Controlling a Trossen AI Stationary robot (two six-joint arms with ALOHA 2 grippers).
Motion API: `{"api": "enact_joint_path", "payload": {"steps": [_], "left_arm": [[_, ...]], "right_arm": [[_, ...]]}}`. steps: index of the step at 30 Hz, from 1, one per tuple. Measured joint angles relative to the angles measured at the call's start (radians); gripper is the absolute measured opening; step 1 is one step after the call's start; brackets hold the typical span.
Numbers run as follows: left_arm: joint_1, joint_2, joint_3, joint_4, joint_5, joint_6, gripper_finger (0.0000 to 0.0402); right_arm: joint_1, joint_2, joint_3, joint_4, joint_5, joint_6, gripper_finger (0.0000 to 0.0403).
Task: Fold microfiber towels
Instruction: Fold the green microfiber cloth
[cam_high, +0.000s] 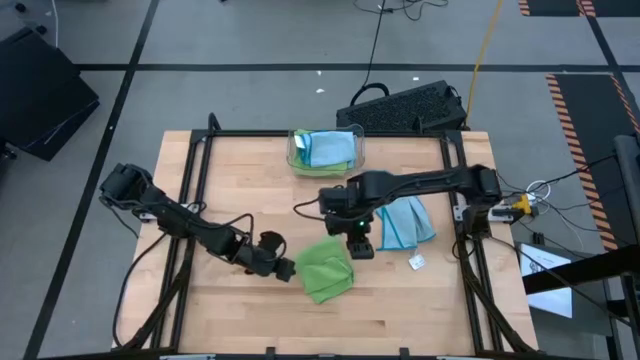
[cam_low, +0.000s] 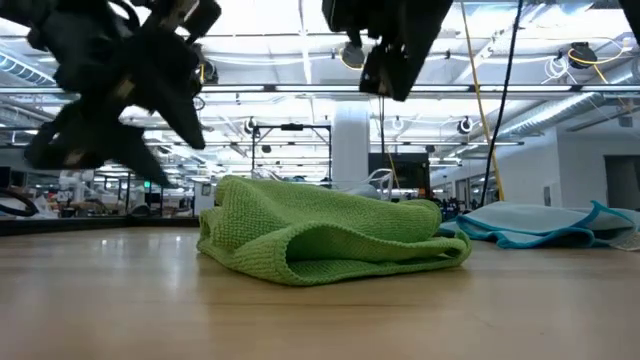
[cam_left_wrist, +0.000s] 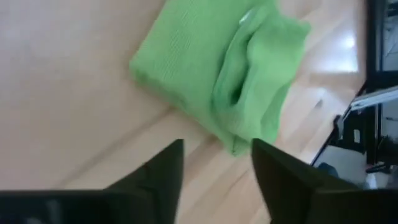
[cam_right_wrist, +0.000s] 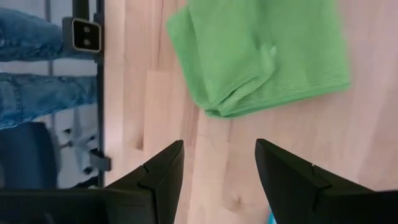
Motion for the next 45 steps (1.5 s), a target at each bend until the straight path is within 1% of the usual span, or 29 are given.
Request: {"api": "enact_joint_path", "payload": {"steps": [3,6,9,11,13,15,17,19,22,25,28,30,34,37,42,45], "left_arm": [[-0.003,0.002,0.000,0.040,0.000,-0.063,0.0242],[-0.001,0.024,0.003,0.107,-0.009,-0.135,0.0284],[0.000,0.059,0.001,0.154,-0.007,-0.191,0.0307],[0.000,0.082,0.003,0.146,-0.002,-0.234,0.0310],[0.000,0.102,0.000,0.137,-0.008,-0.258,0.0303],[-0.001,0.111,0.000,0.153,-0.029,-0.273,0.0286],[0.000,0.110,0.000,0.170,-0.038,-0.269,0.0259],[0.000,0.110,0.001,0.181,-0.041,-0.255,0.0225],[-0.005,0.110,0.001,0.210,-0.025,-0.240,0.0172],[-0.012,0.110,0.001,0.220,-0.015,-0.243,0.0131],[-0.013,0.110,0.001,0.204,-0.015,-0.236,0.0112],[-0.013,0.110,0.001,0.191,-0.015,-0.237,0.0111],[-0.012,0.110,0.001,0.194,-0.015,-0.236,0.0127],[-0.011,0.110,0.001,0.200,-0.015,-0.239,0.0146],[-0.010,0.110,0.002,0.194,-0.016,-0.262,0.0176],[-0.011,0.110,0.002,0.195,-0.033,-0.273,0.0189]], "right_arm": [[-0.012,-0.029,0.000,0.012,0.035,0.000,0.0192],[-0.031,-0.055,-0.035,0.066,0.041,0.012,0.0192],[-0.051,-0.078,-0.099,0.146,0.035,0.055,0.0192],[-0.064,-0.095,-0.160,0.215,0.015,0.090,0.0192],[-0.074,-0.106,-0.222,0.307,-0.014,0.142,0.0192],[-0.078,-0.110,-0.279,0.387,-0.015,0.207,0.0192],[-0.076,-0.110,-0.337,0.482,-0.025,0.270,0.0193],[-0.068,-0.110,-0.397,0.593,-0.066,0.331,0.0196],[-0.046,-0.110,-0.491,0.803,-0.112,0.423,0.0207],[-0.024,-0.110,-0.575,0.954,-0.119,0.452,0.0224],[-0.018,-0.110,-0.635,1.051,-0.106,0.457,0.0242],[-0.017,-0.110,-0.668,1.114,-0.066,0.442,0.0251],[-0.017,-0.093,-0.709,1.221,-0.066,0.405,0.0260],[-0.006,-0.058,-0.714,1.215,-0.070,0.373,0.0257],[0.012,-0.045,-0.713,1.216,0.008,0.331,0.0250],[0.009,-0.043,-0.714,1.210,0.013,0.323,0.0250]]}}
